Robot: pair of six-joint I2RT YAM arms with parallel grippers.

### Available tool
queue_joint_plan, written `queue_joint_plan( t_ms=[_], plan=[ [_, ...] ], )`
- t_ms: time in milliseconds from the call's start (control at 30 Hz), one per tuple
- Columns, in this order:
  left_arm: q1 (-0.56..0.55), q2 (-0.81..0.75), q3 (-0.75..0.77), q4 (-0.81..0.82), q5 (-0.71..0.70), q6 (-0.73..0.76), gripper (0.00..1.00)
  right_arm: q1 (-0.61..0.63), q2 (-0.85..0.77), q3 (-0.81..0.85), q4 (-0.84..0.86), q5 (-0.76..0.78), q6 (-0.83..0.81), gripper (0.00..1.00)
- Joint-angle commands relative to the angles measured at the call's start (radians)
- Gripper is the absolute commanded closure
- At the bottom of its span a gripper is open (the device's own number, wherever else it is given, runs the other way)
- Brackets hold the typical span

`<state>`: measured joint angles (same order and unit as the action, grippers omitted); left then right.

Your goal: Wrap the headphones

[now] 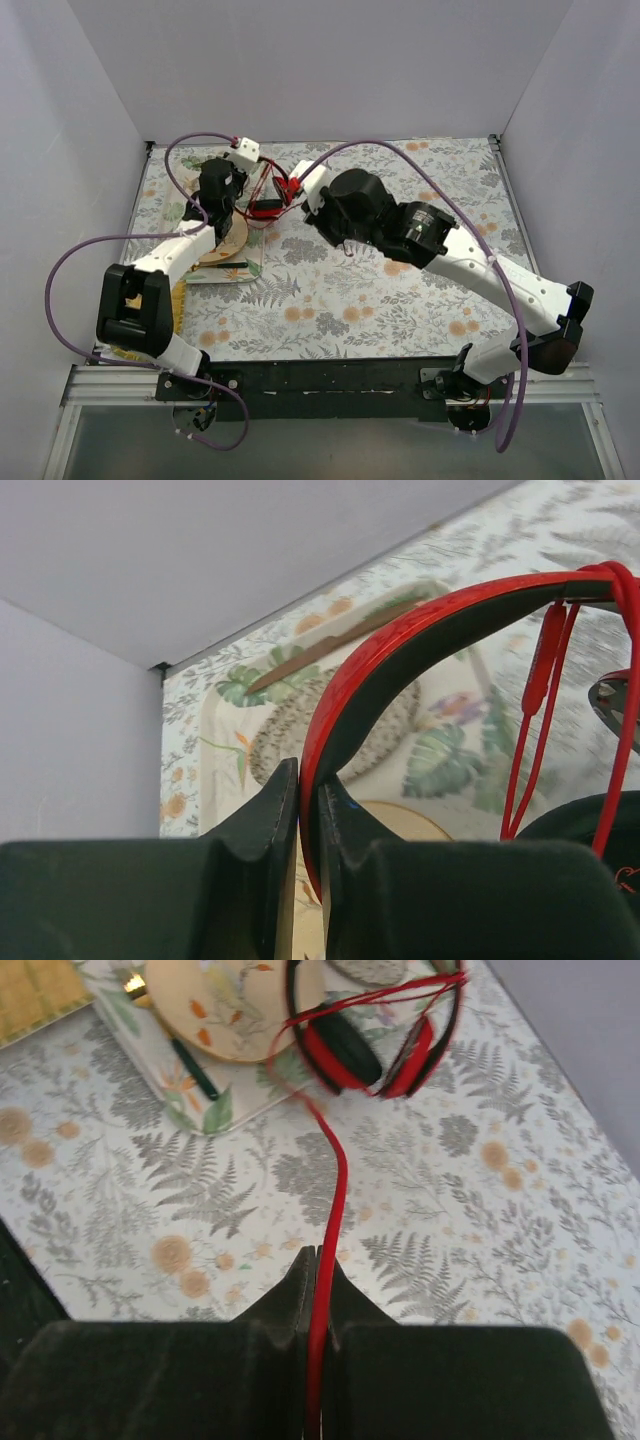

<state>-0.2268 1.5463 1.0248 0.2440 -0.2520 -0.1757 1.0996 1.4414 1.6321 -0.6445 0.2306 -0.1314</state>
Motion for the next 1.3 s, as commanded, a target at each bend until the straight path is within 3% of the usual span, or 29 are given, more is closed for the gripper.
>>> queue_joint_plan(
  t_ms=[0, 267, 367, 667, 900, 1067, 1267],
  plan=[
    [-0.086, -0.147, -0.081, -0.029, 0.088, 0.079, 1.0, -0.128, -0.004, 0.129, 0.035, 0.015, -0.068, 0.99],
    [-0.166, -0.276, -0.124, -0.231, 0.204, 0.076, 1.0, -0.345, 0.077, 0.256, 0.052, -0.033, -0.103, 0.99],
    [-0.172, -0.301, -0.098, -0.336, 0.25, 0.01, 1.0, -0.415, 0.114, 0.291, 0.051, -0.025, -0.105, 0.99],
    [-0.174, -0.368, -0.028, -0.555, 0.433, -0.09, 1.0, -0.647, 0.152, 0.249, 0.105, -0.188, -0.045, 0.99],
    [-0.174, -0.407, 0.075, -0.764, 0.739, -0.244, 1.0, -0.684, 0.194, 0.21, 0.134, -0.272, -0.042, 0.99],
    [-0.174, -0.419, 0.153, -0.798, 0.908, -0.376, 1.0, -0.688, 0.182, 0.14, 0.175, -0.336, -0.04, 0.99],
    [-0.171, -0.41, 0.279, -0.781, 1.022, -0.542, 1.0, -0.688, 0.146, 0.0, 0.226, -0.52, -0.033, 0.99]
  ],
)
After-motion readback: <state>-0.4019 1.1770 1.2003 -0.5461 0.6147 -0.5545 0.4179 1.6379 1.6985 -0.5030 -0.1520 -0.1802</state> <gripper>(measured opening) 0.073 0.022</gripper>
